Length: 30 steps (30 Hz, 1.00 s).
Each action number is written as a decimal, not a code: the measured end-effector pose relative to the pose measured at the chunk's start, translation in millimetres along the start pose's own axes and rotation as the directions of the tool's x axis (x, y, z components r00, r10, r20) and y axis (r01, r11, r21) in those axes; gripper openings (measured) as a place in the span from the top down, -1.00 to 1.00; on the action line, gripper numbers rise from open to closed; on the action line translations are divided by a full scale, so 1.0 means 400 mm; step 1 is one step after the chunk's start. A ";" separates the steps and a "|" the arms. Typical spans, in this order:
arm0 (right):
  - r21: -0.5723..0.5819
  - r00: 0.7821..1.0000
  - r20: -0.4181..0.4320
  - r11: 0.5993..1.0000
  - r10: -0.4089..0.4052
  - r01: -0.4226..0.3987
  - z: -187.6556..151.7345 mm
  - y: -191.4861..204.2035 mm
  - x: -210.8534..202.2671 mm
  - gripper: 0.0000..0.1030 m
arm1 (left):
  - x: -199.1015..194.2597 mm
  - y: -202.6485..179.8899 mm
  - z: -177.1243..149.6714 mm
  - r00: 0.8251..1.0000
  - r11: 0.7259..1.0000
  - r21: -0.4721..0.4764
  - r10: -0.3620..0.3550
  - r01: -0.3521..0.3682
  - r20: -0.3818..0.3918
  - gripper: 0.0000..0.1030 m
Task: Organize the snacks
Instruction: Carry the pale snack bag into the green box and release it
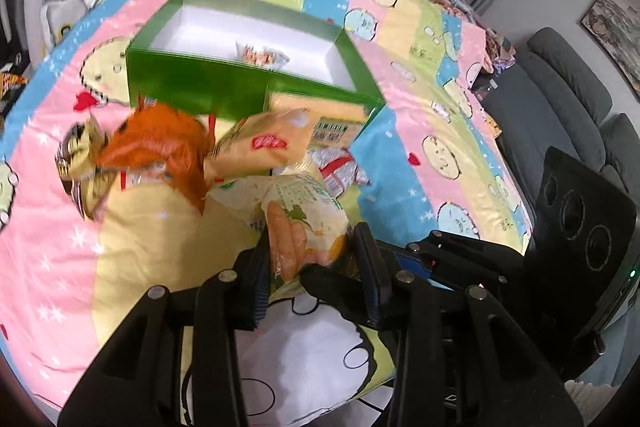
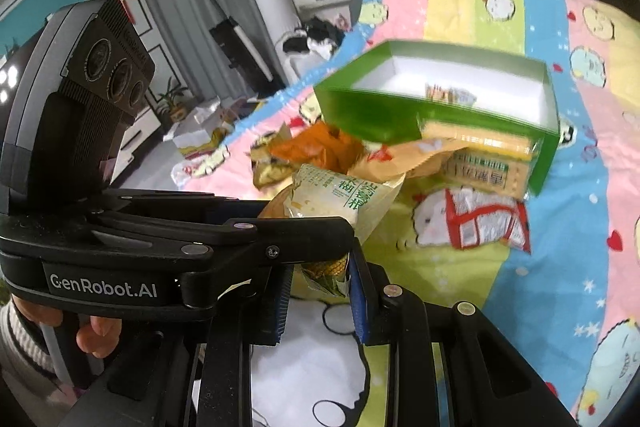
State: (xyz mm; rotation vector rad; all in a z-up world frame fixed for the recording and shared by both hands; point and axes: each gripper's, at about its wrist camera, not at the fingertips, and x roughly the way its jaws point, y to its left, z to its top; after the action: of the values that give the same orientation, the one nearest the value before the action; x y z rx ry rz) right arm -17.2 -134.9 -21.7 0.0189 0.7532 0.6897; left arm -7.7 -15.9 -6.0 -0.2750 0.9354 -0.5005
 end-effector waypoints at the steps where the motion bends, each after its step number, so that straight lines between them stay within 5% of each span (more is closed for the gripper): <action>1: -0.004 1.000 0.009 1.000 -0.004 0.004 0.004 0.002 -0.005 0.46 | -0.003 -0.008 0.007 1.000 1.000 0.006 -0.002 0.002 0.009 0.29; 17: -0.017 0.985 0.153 0.996 -0.080 0.084 0.107 -0.032 -0.071 0.46 | -0.018 -0.070 0.138 0.995 0.994 0.108 -0.042 0.033 0.089 0.29; 30: 0.032 0.978 0.175 0.993 -0.117 0.113 0.225 -0.164 -0.009 0.46 | 0.108 -0.032 0.311 0.996 0.994 0.089 -0.071 0.066 0.049 0.29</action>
State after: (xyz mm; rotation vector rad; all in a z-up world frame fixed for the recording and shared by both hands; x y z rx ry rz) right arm 75.5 -168.4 30.2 0.0559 0.5866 0.5616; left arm 111.9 -48.1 40.5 -0.2403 0.8527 -0.5936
